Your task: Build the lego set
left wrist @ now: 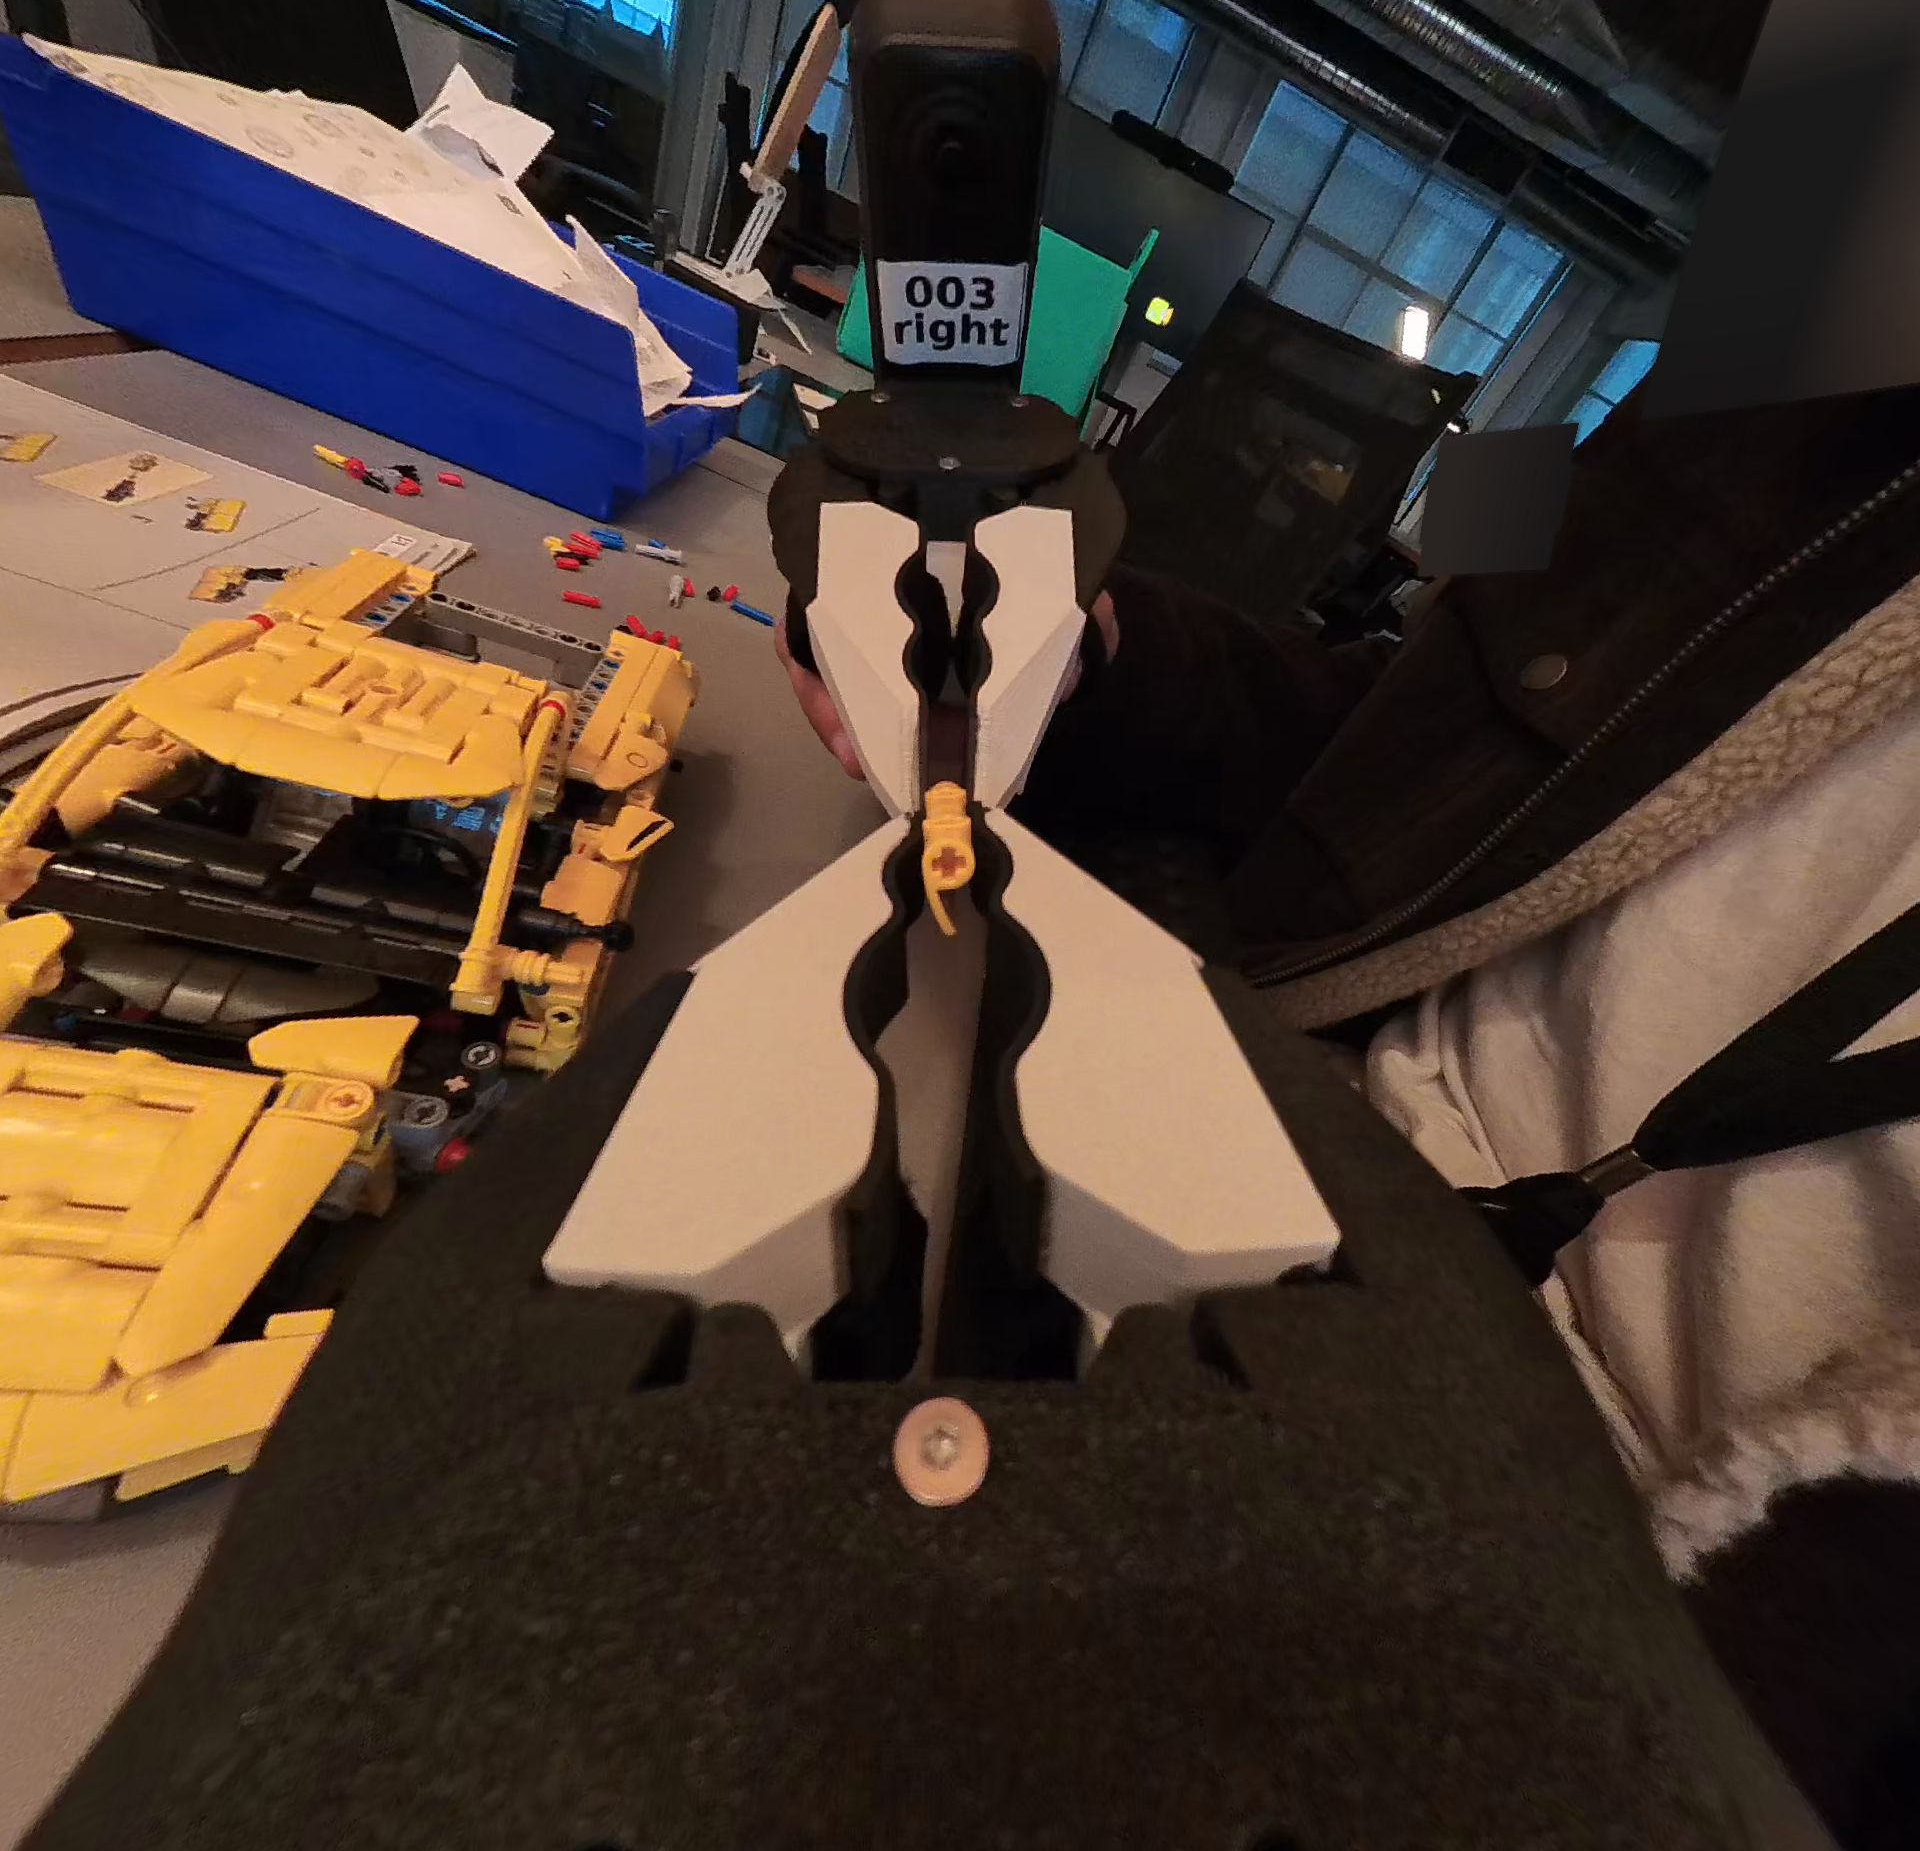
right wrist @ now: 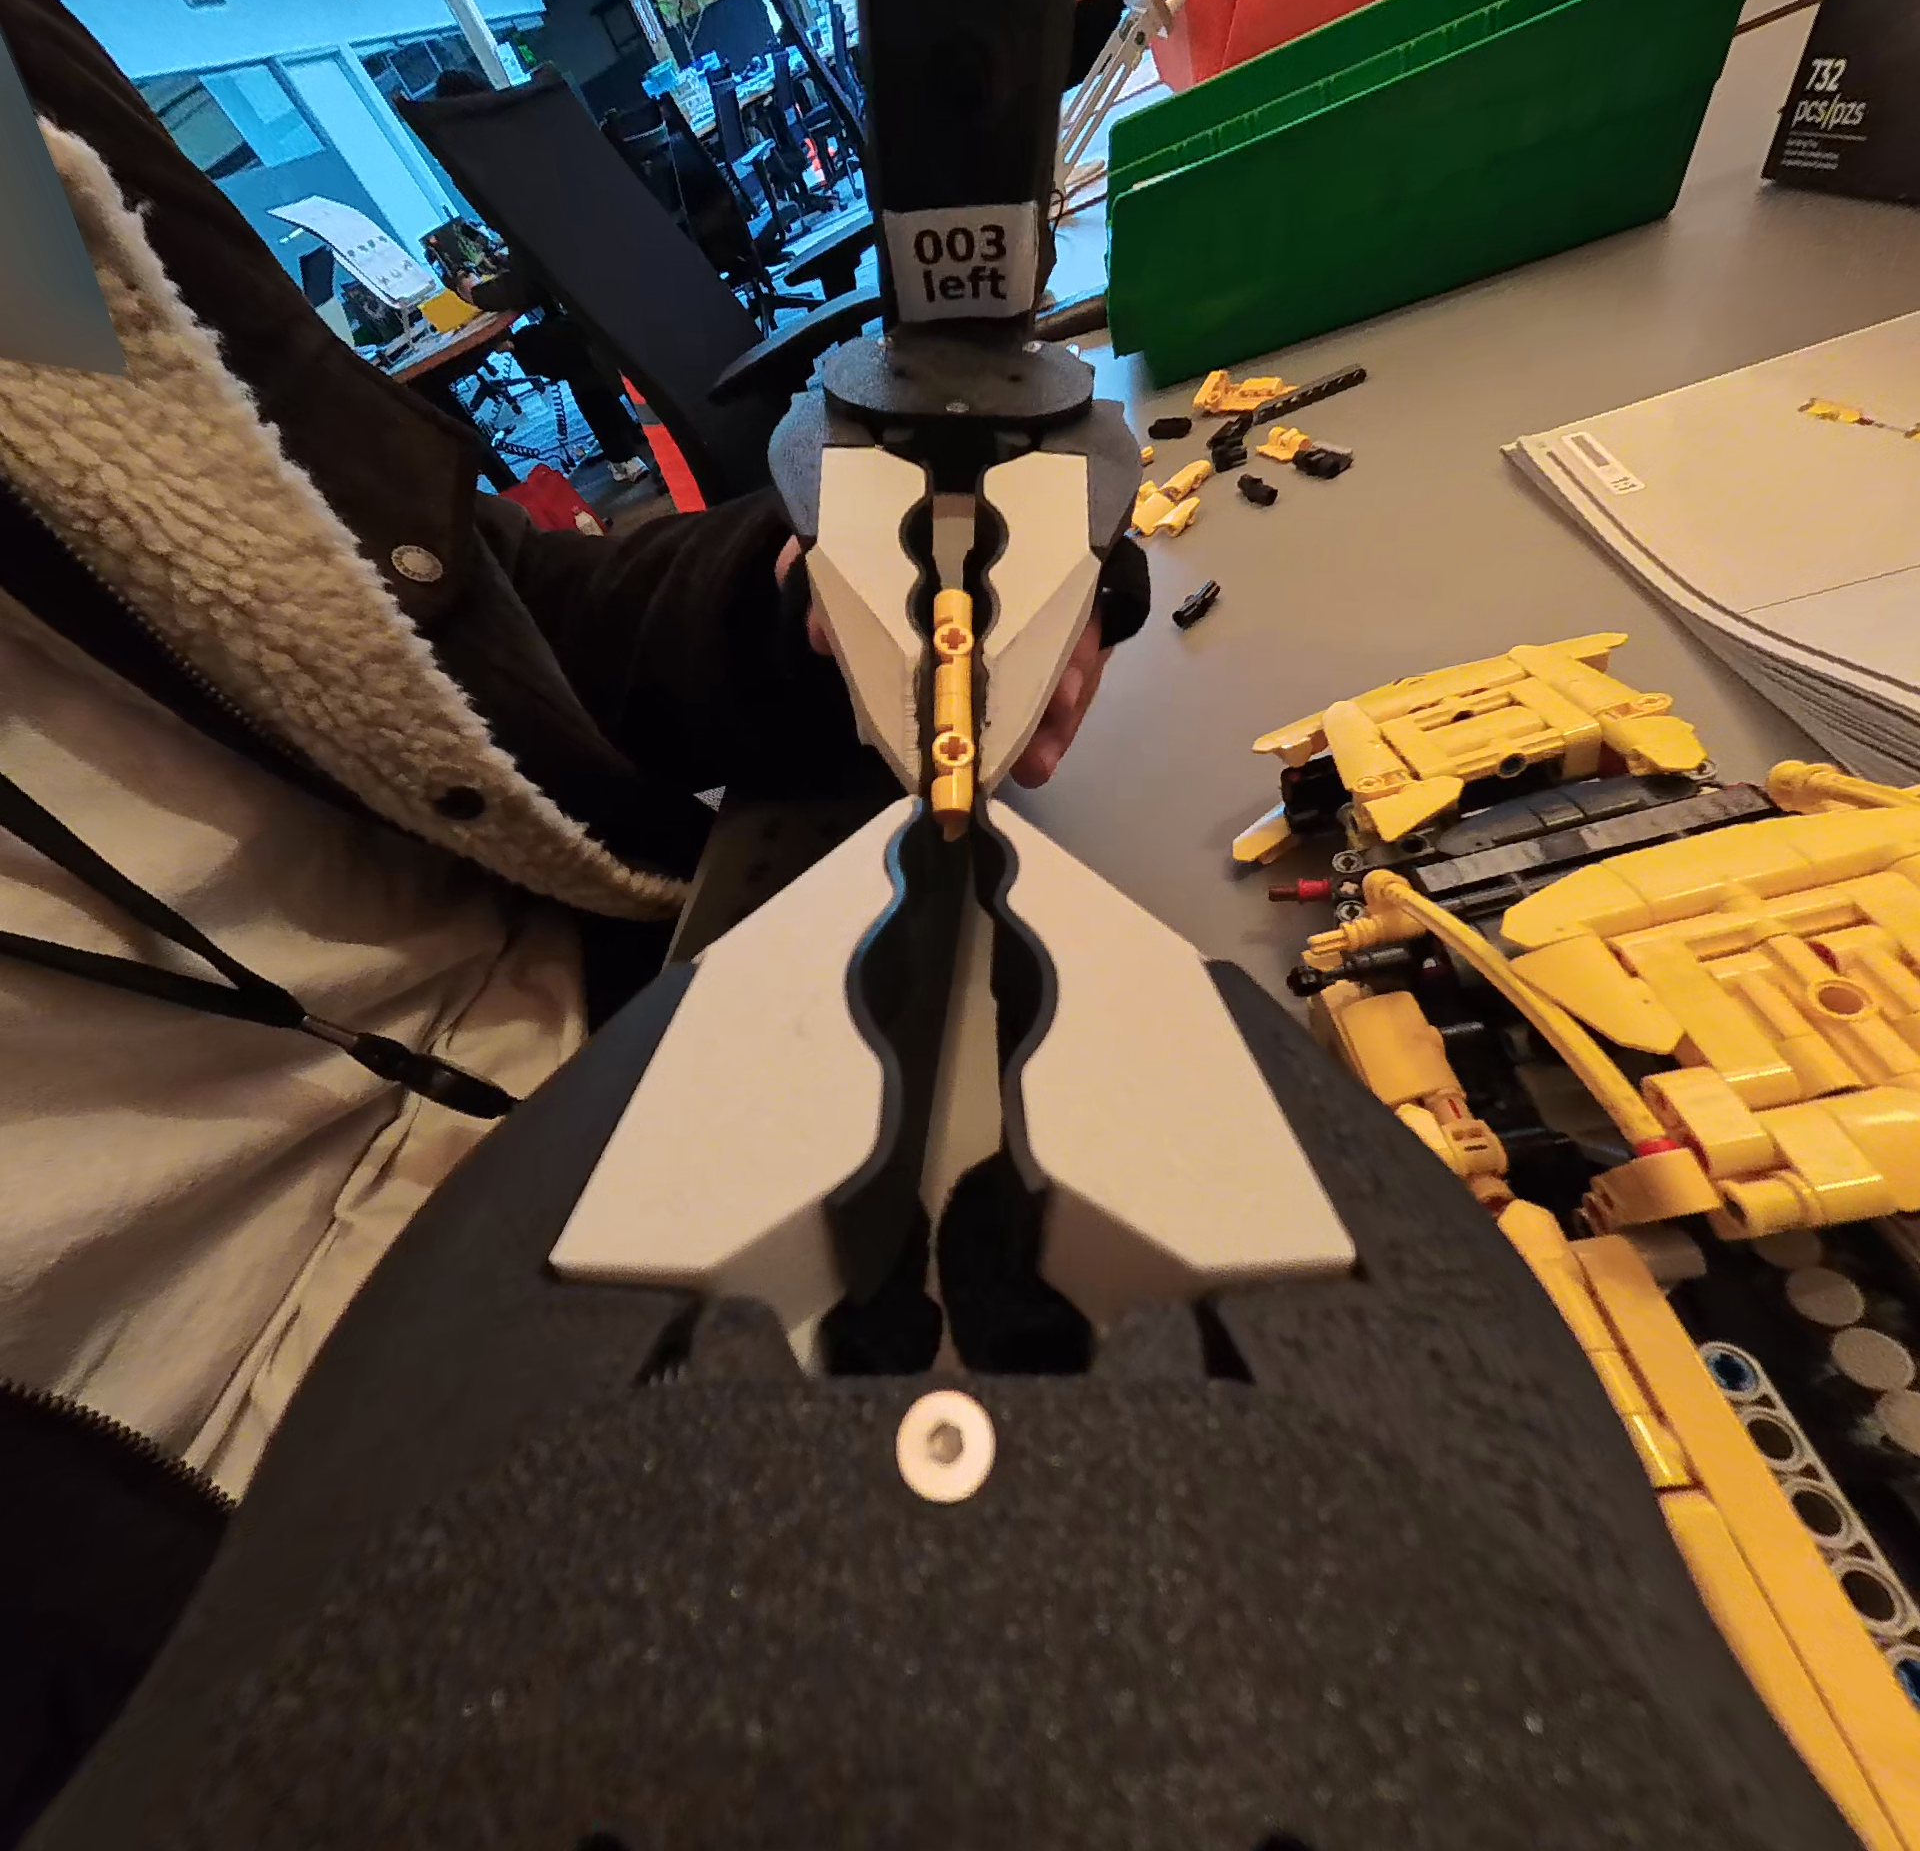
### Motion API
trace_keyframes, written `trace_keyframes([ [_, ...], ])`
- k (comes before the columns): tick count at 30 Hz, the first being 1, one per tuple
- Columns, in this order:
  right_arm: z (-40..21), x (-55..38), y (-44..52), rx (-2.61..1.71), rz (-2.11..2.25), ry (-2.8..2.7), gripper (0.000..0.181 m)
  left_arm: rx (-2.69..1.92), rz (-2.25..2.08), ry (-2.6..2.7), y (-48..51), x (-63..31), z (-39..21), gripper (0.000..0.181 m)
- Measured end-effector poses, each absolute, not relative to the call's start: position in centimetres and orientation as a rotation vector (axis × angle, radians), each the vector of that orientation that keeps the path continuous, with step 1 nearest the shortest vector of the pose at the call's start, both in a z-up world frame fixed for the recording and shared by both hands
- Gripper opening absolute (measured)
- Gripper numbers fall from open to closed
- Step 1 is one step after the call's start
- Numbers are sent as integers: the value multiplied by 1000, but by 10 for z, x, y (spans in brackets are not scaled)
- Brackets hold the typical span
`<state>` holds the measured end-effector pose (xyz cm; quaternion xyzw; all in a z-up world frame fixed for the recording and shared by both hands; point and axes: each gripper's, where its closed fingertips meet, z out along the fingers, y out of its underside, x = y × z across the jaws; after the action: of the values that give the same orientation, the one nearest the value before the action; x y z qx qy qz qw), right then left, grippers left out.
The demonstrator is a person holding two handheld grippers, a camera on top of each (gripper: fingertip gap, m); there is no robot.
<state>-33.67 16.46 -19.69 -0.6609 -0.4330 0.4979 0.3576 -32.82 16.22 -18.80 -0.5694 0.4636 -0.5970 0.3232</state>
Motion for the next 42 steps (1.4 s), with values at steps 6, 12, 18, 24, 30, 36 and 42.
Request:
trace_keyframes([
  [6,-205,-333,168,-1703,1198,-1157,11,-1519,-1491,1244,166,-331,-192,7],
  [12,-281,-312,160,-2058,786,-1337,22,-1724,-1292,1241,193,-340,-225,7],
  [18,-304,-317,166,-2085,483,-1322,17,-1749,-1232,1324,186,-335,-238,7],
  [24,-304,-309,174,-1983,312,-1363,5,-1742,-1303,1330,180,-335,-236,7],
  [30,-301,-303,183,-1878,152,-1493,4,-1687,-1322,1390,171,-335,-235,7],
  [36,-246,-312,176,-1474,83,-1720,3,-1631,-1204,1472,168,-332,-242,7],
  [42,-252,-321,177,-1486,-6,-1854,3,-1615,-1130,1507,168,-330,-246,7],
])
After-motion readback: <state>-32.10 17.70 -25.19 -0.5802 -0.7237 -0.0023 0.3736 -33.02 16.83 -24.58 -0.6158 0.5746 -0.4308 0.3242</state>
